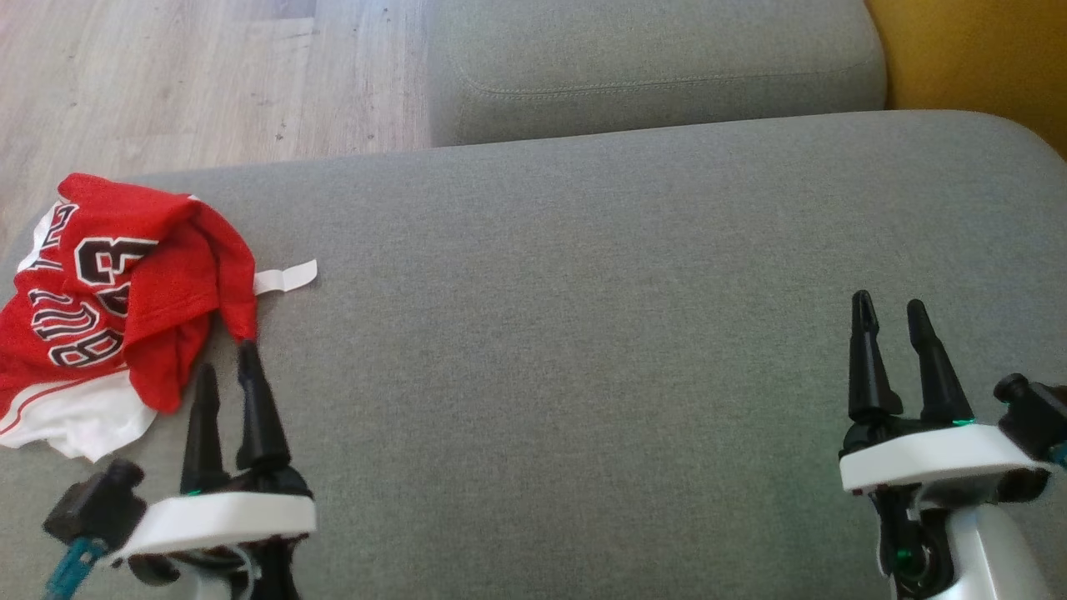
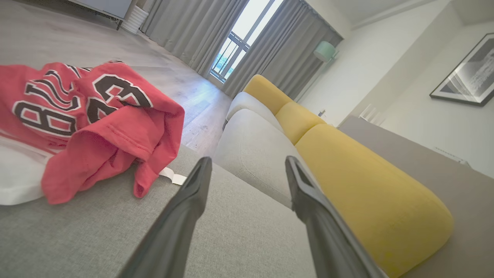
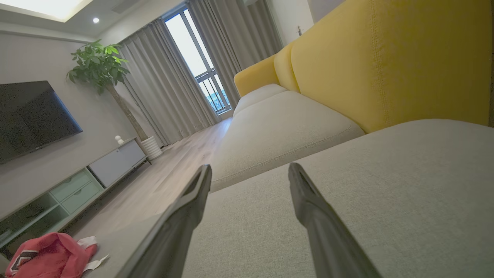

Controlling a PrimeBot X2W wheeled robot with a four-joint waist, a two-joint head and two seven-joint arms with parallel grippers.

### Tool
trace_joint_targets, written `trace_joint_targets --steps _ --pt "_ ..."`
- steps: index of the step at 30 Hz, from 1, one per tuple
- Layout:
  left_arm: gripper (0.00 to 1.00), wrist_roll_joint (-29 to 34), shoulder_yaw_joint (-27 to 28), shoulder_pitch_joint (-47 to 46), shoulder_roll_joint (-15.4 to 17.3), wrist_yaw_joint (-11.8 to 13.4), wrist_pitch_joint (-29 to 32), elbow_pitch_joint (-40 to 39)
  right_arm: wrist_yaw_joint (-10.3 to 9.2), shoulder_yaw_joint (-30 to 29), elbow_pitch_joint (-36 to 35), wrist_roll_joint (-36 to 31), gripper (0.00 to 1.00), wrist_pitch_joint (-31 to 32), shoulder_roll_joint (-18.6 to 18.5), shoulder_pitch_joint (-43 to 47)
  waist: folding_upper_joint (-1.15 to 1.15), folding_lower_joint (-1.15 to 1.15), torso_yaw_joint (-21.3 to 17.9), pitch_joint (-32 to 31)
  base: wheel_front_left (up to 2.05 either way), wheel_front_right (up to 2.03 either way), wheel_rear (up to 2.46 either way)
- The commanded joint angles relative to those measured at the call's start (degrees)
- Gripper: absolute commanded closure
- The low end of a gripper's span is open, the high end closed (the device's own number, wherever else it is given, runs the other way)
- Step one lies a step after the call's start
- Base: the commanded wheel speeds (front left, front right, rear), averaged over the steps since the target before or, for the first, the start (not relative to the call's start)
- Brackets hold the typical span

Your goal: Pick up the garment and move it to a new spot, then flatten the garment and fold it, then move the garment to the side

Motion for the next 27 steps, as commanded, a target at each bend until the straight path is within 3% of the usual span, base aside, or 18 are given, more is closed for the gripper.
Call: trace_joint_targets --steps 1,19,25,27 --pt "0.0 3.8 0.1 -1.8 0.5 0.0 -1.0 -2.5 -0.03 1.2 -2.3 -3.2 0.0 -1.1 -0.4 -1.6 0.0 0.0 0.0 0.0 0.0 0.0 0.0" --pt "0.0 23.0 -5.2 -1.8 1.1 2.2 -4.0 -0.9 -0.03 3.2 -1.9 -18.2 0.0 -4.2 -0.4 -1.5 0.0 0.0 -0.9 -0.2 0.0 0.0 0.0" --pt "0.0 29.2 -7.6 -2.2 2.5 4.3 -5.1 -0.4 -0.04 4.1 -2.3 -23.2 0.0 -5.2 -0.4 -1.7 0.0 0.0 -1.2 -0.4 0.0 0.0 0.0" --pt "0.0 32.6 -9.1 -2.6 3.8 6.2 -5.6 -0.5 -0.04 4.8 -2.7 -25.5 0.0 -5.7 -0.5 -1.7 0.0 0.0 -1.3 -0.4 0.0 0.0 0.0"
